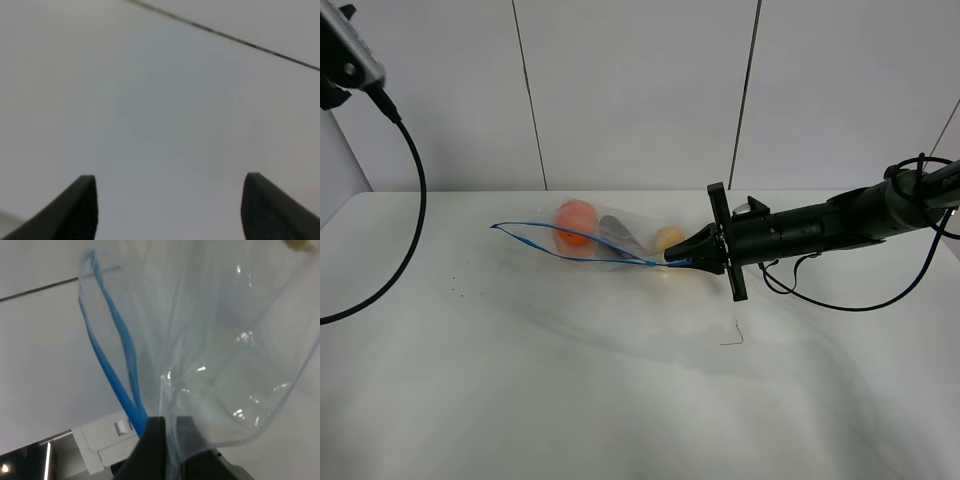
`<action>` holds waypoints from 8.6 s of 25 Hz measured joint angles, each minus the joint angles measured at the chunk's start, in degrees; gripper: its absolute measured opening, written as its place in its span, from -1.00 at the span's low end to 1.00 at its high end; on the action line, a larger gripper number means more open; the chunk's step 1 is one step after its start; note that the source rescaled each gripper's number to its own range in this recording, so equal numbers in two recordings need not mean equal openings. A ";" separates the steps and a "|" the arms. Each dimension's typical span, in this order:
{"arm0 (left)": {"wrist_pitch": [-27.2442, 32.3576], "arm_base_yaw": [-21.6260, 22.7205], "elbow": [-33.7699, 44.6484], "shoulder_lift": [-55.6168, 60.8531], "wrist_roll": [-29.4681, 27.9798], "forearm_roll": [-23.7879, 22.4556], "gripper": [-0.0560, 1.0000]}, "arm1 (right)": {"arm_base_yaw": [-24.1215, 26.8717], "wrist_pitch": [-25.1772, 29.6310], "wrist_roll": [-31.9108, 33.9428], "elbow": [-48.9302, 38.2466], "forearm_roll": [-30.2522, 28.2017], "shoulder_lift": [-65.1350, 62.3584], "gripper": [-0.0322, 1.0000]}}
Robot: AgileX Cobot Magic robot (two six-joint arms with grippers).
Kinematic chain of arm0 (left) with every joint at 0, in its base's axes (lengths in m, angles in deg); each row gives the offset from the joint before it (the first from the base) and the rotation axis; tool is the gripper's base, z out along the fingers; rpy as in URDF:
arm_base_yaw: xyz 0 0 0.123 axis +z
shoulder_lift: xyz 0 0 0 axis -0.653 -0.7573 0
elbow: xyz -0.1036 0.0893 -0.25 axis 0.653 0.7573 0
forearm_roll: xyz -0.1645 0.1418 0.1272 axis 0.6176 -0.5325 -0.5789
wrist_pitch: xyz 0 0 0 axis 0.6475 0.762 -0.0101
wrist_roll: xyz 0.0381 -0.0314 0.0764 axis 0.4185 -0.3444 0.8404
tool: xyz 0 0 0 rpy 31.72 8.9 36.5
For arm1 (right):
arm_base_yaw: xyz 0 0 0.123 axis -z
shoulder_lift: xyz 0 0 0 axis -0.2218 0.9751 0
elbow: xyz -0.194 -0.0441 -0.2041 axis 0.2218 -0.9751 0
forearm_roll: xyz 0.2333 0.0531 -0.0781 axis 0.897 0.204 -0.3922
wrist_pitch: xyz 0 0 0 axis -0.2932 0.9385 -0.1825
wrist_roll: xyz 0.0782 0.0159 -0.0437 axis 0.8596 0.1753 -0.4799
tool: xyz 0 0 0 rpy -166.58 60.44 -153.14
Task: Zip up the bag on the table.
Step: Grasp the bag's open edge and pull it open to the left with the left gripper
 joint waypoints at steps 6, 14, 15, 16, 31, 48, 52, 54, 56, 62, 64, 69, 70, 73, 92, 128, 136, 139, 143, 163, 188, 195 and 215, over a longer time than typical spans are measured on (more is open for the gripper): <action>-7.43 -5.50 1.59 -8.23 -3.06 -14.81 0.63 | 0.00 0.00 0.00 0.00 -0.05 0.00 -0.94; -10.45 -25.87 12.27 -16.42 -7.53 -20.39 0.63 | 0.00 0.00 0.00 0.00 -0.05 0.00 -0.94; -11.79 -28.15 12.92 -17.90 -7.58 -20.54 0.63 | 0.00 0.00 0.00 0.00 -0.05 0.00 -0.94; -13.33 -30.03 13.09 -19.50 -7.58 -20.54 0.63 | 0.00 0.00 0.00 0.00 -0.05 0.00 -0.94; -34.15 -33.30 10.18 -39.45 -12.53 -18.12 0.63 | 0.00 0.00 0.00 0.00 -0.17 0.00 -0.94; -37.10 -33.30 5.35 -47.49 -12.76 -17.26 0.02 | 0.00 0.00 0.00 0.00 -0.17 0.00 -0.94; -36.14 -33.30 5.35 -47.49 -12.76 -17.26 -0.10 | 0.00 0.00 0.00 0.00 -0.17 0.00 -0.94; -35.80 -33.30 5.35 -47.49 -12.76 -17.26 -0.15 | 0.00 0.00 0.00 0.00 -0.17 0.00 -0.94; -35.47 -33.30 5.35 -47.49 -12.76 -17.26 -0.18 | 0.00 0.00 0.00 0.00 -0.17 0.00 -0.94; -34.46 -33.30 5.35 -47.49 -12.76 -17.26 -0.22 | 0.00 0.00 0.00 0.00 -0.17 0.00 -0.94; -33.76 -33.30 5.35 -47.49 -12.76 -17.25 -0.22 | 0.00 0.00 0.00 0.00 -0.17 0.00 -0.94; -33.58 -33.30 5.35 -47.49 -12.70 -16.56 -0.22 | 0.00 0.00 0.00 0.00 -0.17 0.00 -0.94; -33.58 -33.30 5.35 -47.49 -12.70 -15.95 -0.22 | 0.00 0.00 0.00 0.00 -0.17 0.00 -0.94; -33.58 -33.02 5.35 -47.49 -12.66 -14.65 -0.22 | 0.00 0.00 0.00 0.00 -0.17 0.00 -0.94; -33.11 -32.90 7.40 -45.88 -12.57 -17.51 -0.58 | 0.00 0.00 0.00 0.00 -0.23 0.00 -0.94; -31.24 -33.01 7.40 -45.88 -13.26 -8.80 -0.89 | 0.00 -0.66 0.00 0.00 0.79 0.00 -0.94; -31.07 -32.84 8.59 -45.88 -7.06 -1.62 -0.89 | 0.00 -0.81 0.00 0.00 1.04 0.00 -0.94; -31.07 -31.27 9.19 -45.88 -5.33 0.06 -0.89 | 0.00 -0.81 0.00 0.00 1.06 0.00 -0.94; -31.07 -27.82 10.68 -45.88 -2.12 0.87 -0.89 | 0.00 -0.81 0.00 0.00 1.06 0.00 -0.94; -30.70 -11.50 13.59 -45.86 1.03 1.01 -0.89 | 0.00 -0.49 0.00 0.00 0.78 0.00 -0.94; -29.69 -7.32 13.59 -45.86 1.03 1.74 -0.89 | 0.00 -0.42 0.00 0.00 0.95 0.00 -0.94; -27.68 -7.32 13.59 -45.86 1.03 1.74 -0.89 | 0.00 -0.42 0.00 0.00 0.95 0.00 -0.94; -27.24 -6.74 13.59 -45.86 -9.63 11.95 0.34 | 0.04 -0.24 0.00 0.00 1.08 0.00 -0.94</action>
